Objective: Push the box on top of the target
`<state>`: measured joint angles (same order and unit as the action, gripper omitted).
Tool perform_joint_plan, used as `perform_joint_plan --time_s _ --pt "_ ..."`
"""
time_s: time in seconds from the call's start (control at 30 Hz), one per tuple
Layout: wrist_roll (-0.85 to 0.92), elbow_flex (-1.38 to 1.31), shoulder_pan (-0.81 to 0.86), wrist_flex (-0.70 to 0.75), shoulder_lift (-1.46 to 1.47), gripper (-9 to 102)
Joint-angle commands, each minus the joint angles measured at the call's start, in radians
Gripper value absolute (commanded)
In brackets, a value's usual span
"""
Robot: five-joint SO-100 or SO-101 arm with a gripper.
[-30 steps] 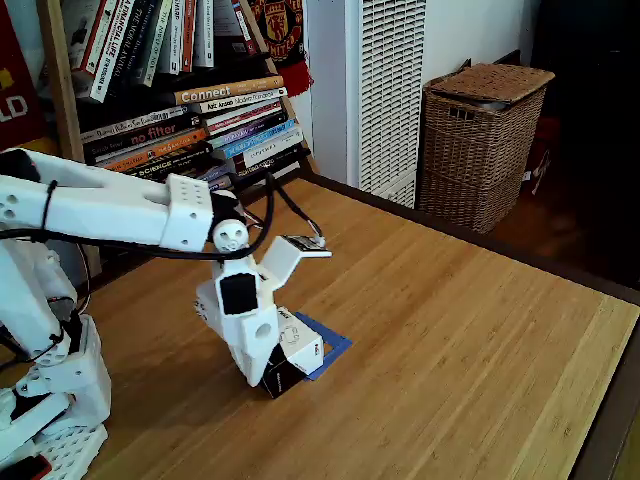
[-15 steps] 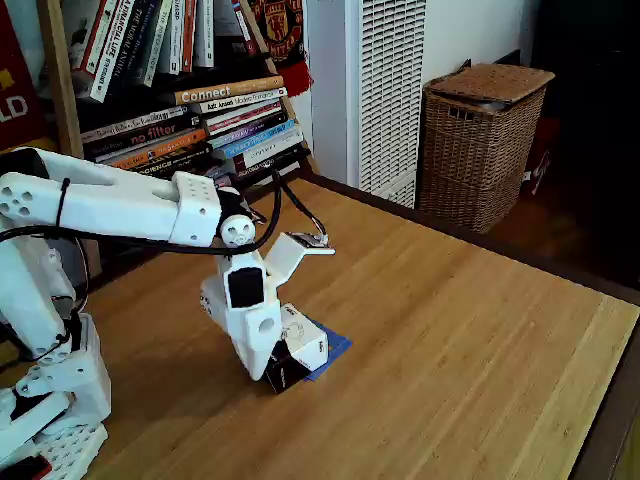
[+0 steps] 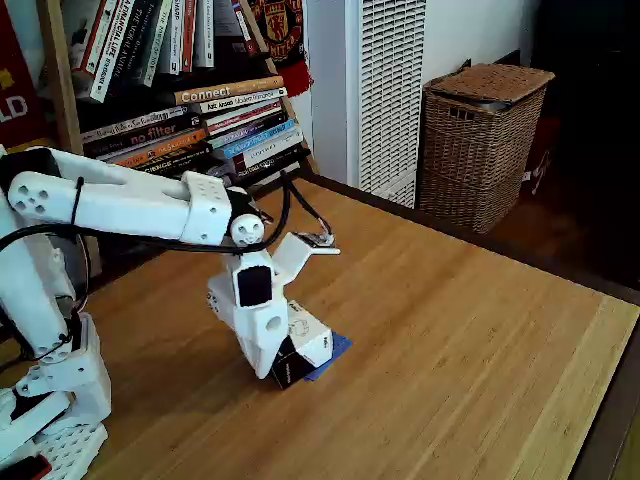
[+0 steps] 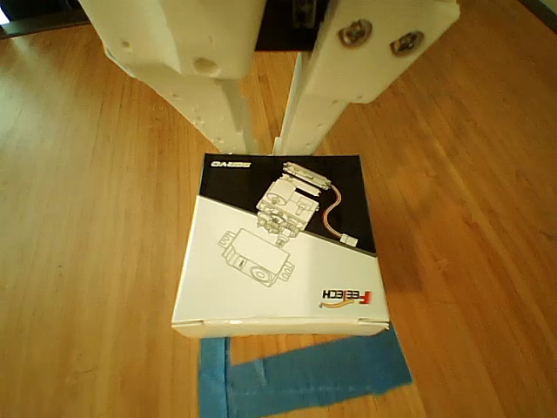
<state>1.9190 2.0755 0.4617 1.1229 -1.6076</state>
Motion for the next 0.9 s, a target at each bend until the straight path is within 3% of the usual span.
perform_joint_plan --time_s 0.0,0.87 --pt "-0.008 -0.041 -0.005 0.006 0.002 0" --pt "0.023 -0.146 0.029 0.061 0.051 0"
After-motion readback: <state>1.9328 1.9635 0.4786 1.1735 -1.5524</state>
